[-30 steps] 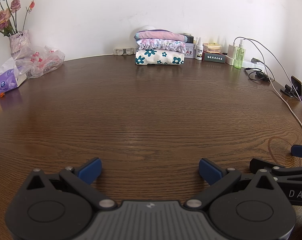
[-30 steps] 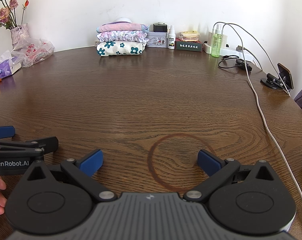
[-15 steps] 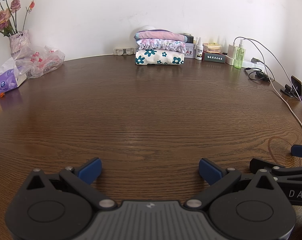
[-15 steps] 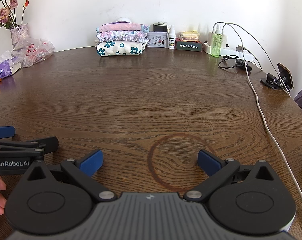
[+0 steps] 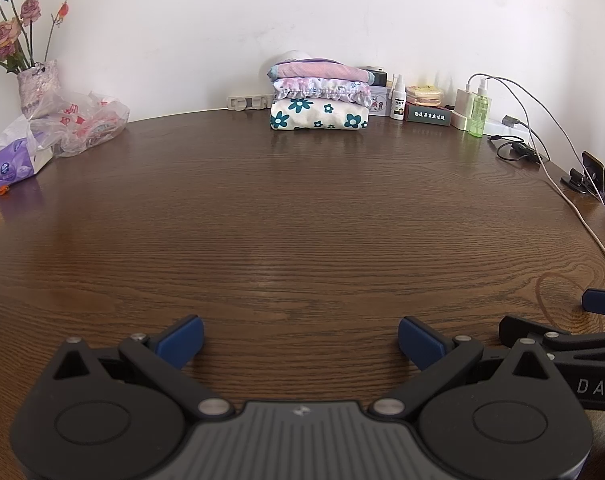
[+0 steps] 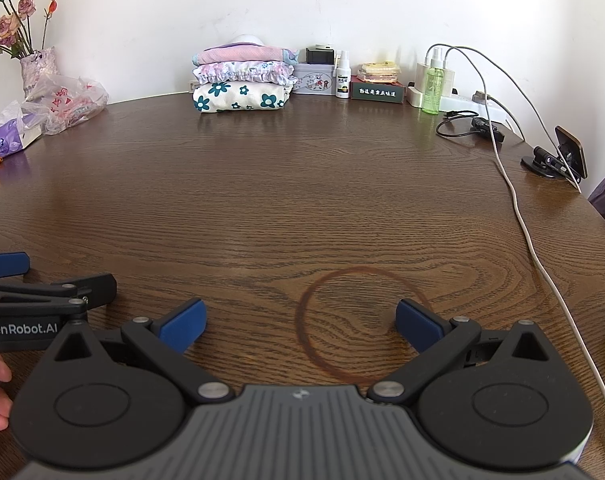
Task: Fold clothes
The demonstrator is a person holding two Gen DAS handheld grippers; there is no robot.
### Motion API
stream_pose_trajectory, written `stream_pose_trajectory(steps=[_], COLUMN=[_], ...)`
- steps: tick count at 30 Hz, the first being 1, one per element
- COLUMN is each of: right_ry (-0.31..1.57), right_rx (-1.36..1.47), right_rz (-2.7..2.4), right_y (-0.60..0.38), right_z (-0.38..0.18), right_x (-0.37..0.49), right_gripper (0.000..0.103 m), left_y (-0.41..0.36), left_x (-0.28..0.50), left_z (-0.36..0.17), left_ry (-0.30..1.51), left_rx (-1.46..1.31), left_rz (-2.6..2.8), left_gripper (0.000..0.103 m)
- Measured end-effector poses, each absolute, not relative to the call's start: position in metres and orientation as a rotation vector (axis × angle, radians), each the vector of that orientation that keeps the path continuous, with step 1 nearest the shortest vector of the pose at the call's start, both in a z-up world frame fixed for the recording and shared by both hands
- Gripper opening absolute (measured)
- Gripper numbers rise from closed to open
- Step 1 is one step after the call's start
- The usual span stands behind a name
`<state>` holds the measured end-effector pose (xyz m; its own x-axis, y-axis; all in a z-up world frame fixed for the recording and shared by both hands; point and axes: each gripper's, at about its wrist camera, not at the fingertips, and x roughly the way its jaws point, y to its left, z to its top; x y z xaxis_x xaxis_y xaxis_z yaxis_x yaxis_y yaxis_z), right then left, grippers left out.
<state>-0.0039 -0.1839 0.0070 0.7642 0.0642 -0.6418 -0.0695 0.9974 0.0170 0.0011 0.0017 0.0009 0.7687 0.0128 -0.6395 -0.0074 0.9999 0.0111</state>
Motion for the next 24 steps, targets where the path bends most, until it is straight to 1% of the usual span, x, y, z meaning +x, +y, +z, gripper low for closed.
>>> stream_pose_trajectory(steps=[24], right_ry=[0.697], right_rx=[-0.008], right_rz=[0.066], right_y=[-0.1835], right_z=[0.0055], right_x=[-0.0032], right_gripper=[0.102], left_y=[0.0002], left_x=[0.0025], left_z=[0.0016], left_ry=[0.695], left_rx=[0.007], left_rz=[0.020], left_gripper=[0.103])
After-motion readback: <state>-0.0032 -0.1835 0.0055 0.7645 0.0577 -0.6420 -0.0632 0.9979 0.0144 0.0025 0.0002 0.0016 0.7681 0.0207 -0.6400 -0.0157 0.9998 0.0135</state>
